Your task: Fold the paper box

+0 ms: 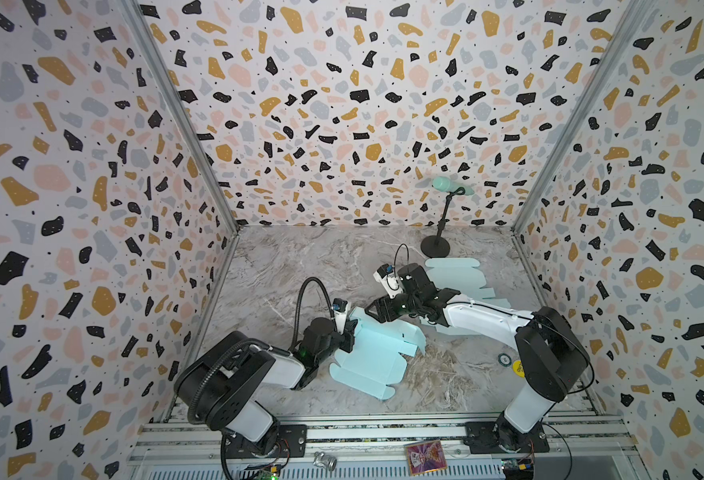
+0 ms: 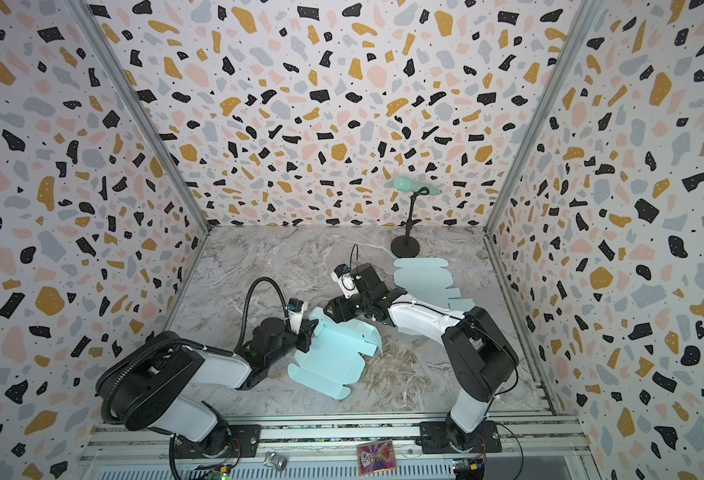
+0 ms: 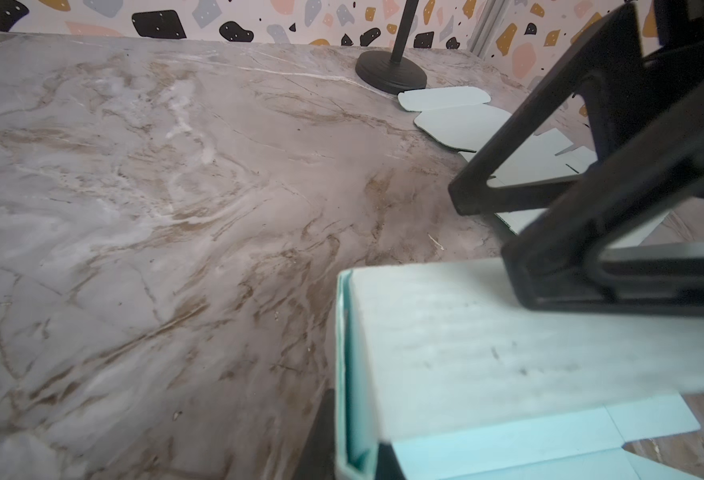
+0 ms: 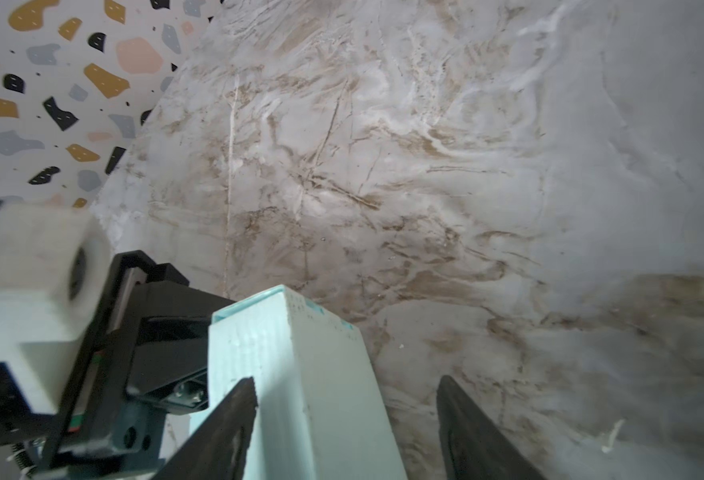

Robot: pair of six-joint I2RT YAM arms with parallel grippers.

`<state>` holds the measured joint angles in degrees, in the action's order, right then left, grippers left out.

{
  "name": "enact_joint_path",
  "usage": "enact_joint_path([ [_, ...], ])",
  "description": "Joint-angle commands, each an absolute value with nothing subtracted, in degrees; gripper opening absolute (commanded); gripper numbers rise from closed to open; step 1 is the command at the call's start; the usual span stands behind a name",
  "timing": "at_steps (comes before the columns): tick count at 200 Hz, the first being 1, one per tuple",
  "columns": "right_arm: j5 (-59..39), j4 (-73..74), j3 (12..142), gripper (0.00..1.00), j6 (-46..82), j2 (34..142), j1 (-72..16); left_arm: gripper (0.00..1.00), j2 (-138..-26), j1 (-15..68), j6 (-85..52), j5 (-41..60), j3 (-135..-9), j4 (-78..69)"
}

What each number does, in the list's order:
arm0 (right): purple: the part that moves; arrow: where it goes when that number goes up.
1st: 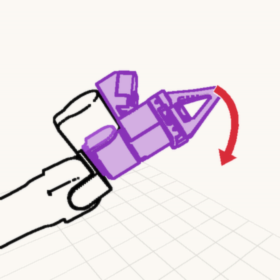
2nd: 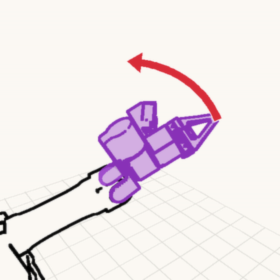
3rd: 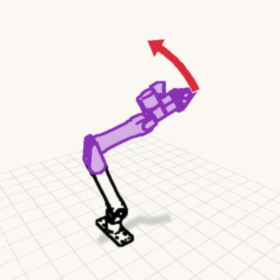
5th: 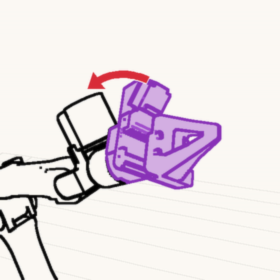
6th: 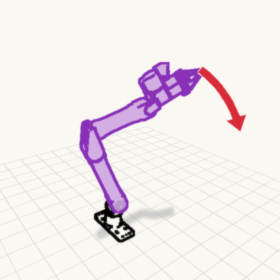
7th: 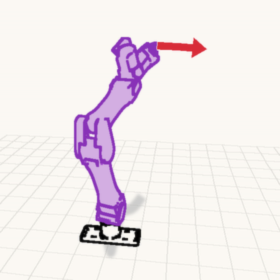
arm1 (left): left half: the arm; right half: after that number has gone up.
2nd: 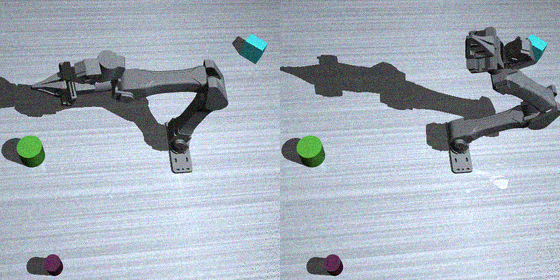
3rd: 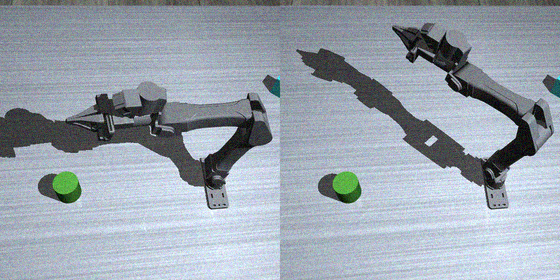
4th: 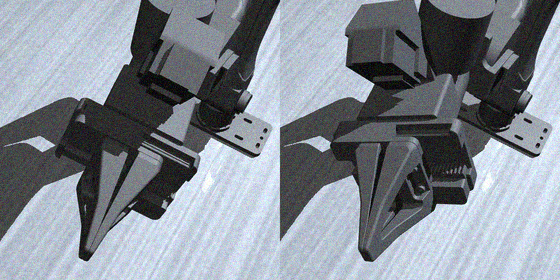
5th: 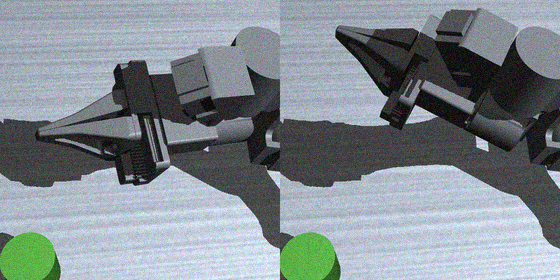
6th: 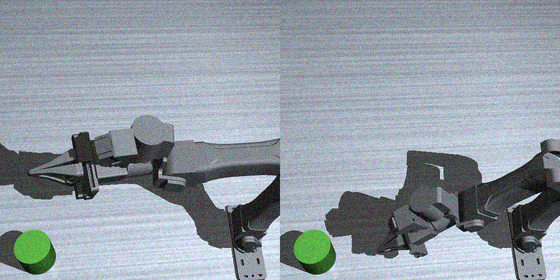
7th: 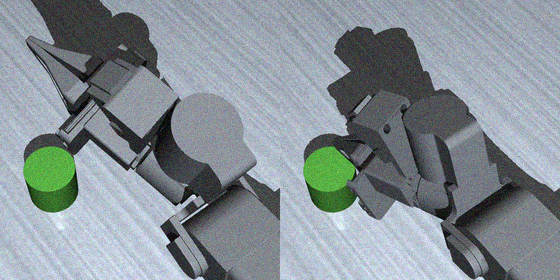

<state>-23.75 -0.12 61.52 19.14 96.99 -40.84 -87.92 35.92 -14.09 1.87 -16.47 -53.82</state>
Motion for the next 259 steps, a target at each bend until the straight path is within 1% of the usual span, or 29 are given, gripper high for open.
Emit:
enact_joint_path([
  [1,-31.8,4.2,60.8,0.67,23.0,97.9,-40.8,0.13,-87.3,36.5,-13.1,0.3,-17.0,-55.1],
  [20,-35.7,7.9,59.3,0.66,25.4,98.4,-40.8,0.13,-87.2,36.6,-13.1,-0.1,-16.7,-55.3],
  [70,-38.8,9.4,57.1,0.57,27.5,99.1,-40.8,0.17,-88.1,36.6,-13.8,-1.2,-16.9,-57.6],
  [138,-40.9,12.3,55.8,0.53,29.6,100.2,-41.4,0.22,-90.9,36.6,-13.9,-1.0,-17.9,-60.0],
  [154,-40.9,12.2,56.1,0.52,29.6,100.5,-41.5,0.21,-91.2,36.6,-13.9,-1.0,-17.9,-60.6],
  [165,-41.2,12.3,56.2,0.51,29.8,100.6,-41.6,0.15,-91.4,36.6,-14.0,-1.2,-17.7,-61.0],
  [175,-41.2,12.3,56.4,0.51,29.9,100.7,-41.7,0.12,-91.6,36.6,-14.1,-1.3,-17.6,-61.5],
  [211,-41.7,12.5,56.7,0.49,30.3,101.1,-43.1,0.12,-91.3,36.6,-14.8,-1.3,-17.1,-62.5],
  [219,-41.7,12.7,56.5,0.49,30.4,101.2,-43.3,0.13,-91.3,36.7,-14.9,-1.2,-17.1,-62.7],
  [247,-41.6,13.7,55.6,0.47,31.1,101.0,-43.6,0.22,-90.9,36.7,-15.5,-1.8,-16.6,-63.4],
  [259,-41.5,13.5,55.5,0.46,31.0,101.0,-43.7,0.24,-90.8,36.6,-15.8,-1.8,-16.6,-63.8],
])
